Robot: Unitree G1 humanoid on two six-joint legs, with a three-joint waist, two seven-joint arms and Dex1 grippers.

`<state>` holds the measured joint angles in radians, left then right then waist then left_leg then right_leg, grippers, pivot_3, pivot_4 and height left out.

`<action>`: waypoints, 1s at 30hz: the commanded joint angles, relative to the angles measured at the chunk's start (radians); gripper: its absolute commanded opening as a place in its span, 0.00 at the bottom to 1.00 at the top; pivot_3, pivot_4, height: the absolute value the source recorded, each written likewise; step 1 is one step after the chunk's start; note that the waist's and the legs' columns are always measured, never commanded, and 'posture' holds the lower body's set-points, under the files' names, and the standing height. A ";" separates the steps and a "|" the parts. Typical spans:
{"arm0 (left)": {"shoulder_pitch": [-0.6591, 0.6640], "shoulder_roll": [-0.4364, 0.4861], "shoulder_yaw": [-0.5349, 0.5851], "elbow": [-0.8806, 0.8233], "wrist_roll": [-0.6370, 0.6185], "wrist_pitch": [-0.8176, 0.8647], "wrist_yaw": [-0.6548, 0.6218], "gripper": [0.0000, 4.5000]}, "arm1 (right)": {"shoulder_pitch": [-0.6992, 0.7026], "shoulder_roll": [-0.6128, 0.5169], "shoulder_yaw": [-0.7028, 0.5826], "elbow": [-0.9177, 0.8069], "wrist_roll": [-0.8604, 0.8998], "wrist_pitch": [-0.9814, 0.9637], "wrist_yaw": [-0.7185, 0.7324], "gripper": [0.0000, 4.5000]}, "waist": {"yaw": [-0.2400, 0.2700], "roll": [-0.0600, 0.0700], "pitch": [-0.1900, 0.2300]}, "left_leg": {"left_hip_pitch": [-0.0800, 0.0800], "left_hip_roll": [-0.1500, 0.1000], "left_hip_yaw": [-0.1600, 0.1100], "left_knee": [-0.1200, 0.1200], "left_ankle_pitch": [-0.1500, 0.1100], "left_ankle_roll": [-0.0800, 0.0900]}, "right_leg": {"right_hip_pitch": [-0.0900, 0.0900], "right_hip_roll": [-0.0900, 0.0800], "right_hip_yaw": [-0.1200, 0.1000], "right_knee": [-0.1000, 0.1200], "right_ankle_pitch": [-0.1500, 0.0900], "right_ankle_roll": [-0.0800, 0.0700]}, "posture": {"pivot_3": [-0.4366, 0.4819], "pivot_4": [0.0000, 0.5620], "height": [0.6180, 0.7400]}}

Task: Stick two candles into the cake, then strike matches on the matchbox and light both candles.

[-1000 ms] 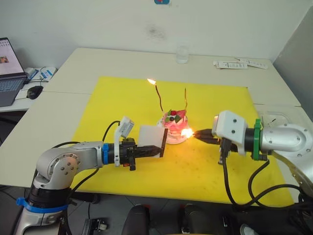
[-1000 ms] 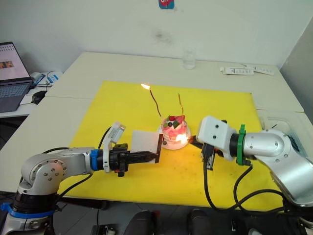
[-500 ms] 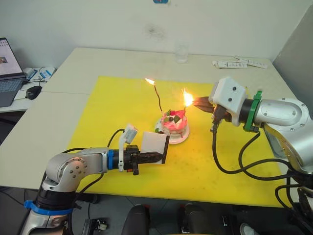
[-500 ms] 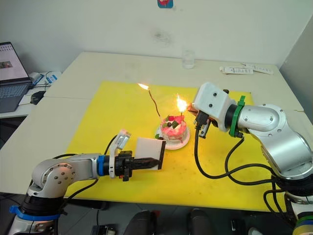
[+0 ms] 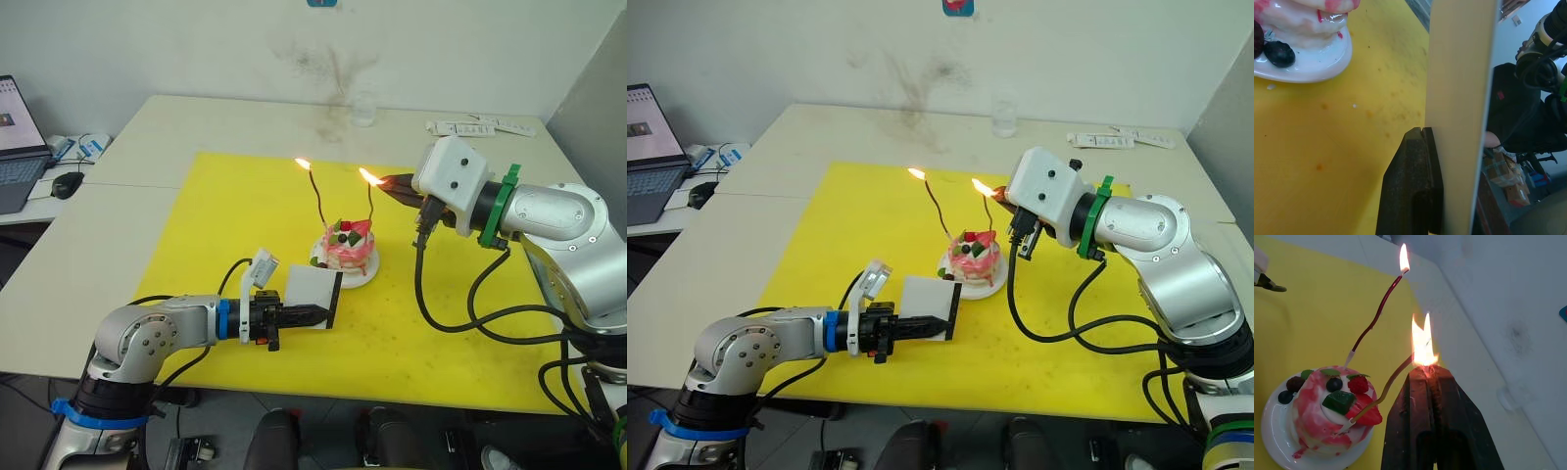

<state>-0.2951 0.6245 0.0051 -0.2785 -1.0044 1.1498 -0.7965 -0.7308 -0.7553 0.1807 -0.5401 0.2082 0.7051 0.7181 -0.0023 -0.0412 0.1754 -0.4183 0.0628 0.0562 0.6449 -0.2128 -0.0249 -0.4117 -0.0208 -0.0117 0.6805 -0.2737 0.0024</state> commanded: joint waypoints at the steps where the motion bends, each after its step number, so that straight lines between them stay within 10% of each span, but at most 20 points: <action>1: 0.001 -0.004 0.005 -0.035 -0.008 -0.006 -0.005 0.00 | -0.001 -0.001 -0.022 -0.025 -0.017 -0.021 -0.006 0.00 | 0.000 0.000 0.000 | 0.000 0.000 0.000 0.000 0.000 0.000 | 0.000 0.000 0.000 0.000 0.000 0.000 | 0.48 0.27 0.72; 30: -0.010 -0.005 -0.005 -0.019 0.007 -0.010 -0.017 0.00 | 0.006 0.007 -0.026 -0.017 -0.035 -0.046 0.011 0.00 | 0.000 0.000 0.000 | 0.000 0.000 0.000 0.000 0.000 0.000 | 0.000 0.000 0.000 0.000 0.000 0.000 | 0.48 0.27 0.72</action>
<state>-0.2939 0.6236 0.0036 -0.2783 -0.9962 1.1496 -0.7982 -0.7241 -0.7454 0.1807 -0.5319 0.1784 0.6791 0.7274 -0.0024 -0.0412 0.1754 -0.4182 0.0628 0.0562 0.6450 -0.2128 -0.0249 -0.4117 -0.0208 -0.0117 0.6806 -0.2737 0.0024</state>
